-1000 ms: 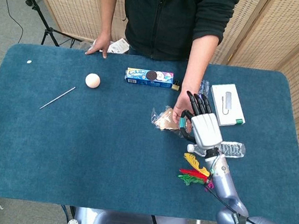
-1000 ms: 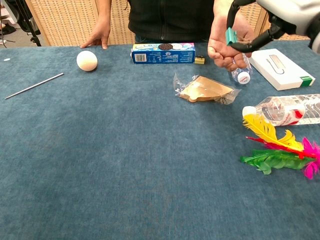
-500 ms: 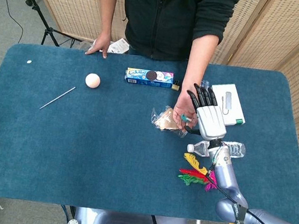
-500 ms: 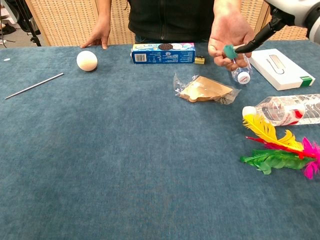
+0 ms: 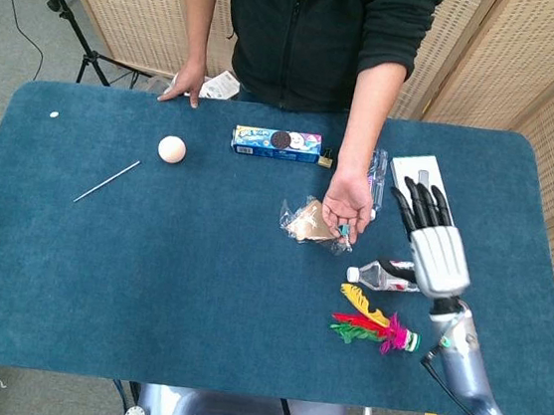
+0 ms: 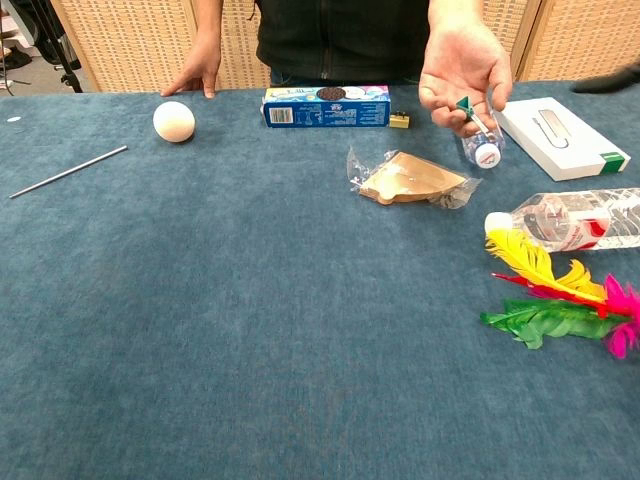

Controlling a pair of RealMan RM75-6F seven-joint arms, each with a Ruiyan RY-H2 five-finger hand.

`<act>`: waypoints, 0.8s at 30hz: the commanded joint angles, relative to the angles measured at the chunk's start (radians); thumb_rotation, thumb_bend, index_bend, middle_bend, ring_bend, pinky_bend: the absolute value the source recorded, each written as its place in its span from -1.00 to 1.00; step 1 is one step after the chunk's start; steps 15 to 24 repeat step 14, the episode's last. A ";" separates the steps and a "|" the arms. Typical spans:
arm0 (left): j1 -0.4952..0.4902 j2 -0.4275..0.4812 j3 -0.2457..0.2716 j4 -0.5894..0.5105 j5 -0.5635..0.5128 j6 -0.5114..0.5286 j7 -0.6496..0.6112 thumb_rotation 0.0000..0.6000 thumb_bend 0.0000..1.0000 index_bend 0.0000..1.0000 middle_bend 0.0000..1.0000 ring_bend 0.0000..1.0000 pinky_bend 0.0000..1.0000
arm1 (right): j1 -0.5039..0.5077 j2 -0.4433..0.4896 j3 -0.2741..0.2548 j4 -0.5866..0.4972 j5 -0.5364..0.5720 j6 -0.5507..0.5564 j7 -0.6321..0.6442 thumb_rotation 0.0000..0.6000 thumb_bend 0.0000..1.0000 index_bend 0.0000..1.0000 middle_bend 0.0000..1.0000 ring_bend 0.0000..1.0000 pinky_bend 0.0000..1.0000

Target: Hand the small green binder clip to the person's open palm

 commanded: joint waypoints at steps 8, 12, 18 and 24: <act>0.009 -0.007 0.001 -0.002 0.006 0.023 0.017 1.00 -1.00 -1.00 -1.00 -1.00 -1.00 | -0.220 0.036 -0.146 0.172 -0.108 0.226 0.178 1.00 -1.00 -1.00 -1.00 -1.00 -1.00; 0.013 -0.011 -0.001 -0.001 0.008 0.036 0.021 1.00 -1.00 -1.00 -1.00 -1.00 -1.00 | -0.260 0.040 -0.158 0.181 -0.107 0.259 0.187 1.00 -1.00 -1.00 -1.00 -1.00 -1.00; 0.015 -0.012 -0.002 -0.001 0.009 0.042 0.022 1.00 -1.00 -1.00 -1.00 -1.00 -1.00 | -0.272 0.045 -0.157 0.178 -0.107 0.268 0.202 1.00 -1.00 -1.00 -1.00 -1.00 -1.00; 0.015 -0.012 -0.002 -0.001 0.009 0.042 0.022 1.00 -1.00 -1.00 -1.00 -1.00 -1.00 | -0.272 0.045 -0.157 0.178 -0.107 0.268 0.202 1.00 -1.00 -1.00 -1.00 -1.00 -1.00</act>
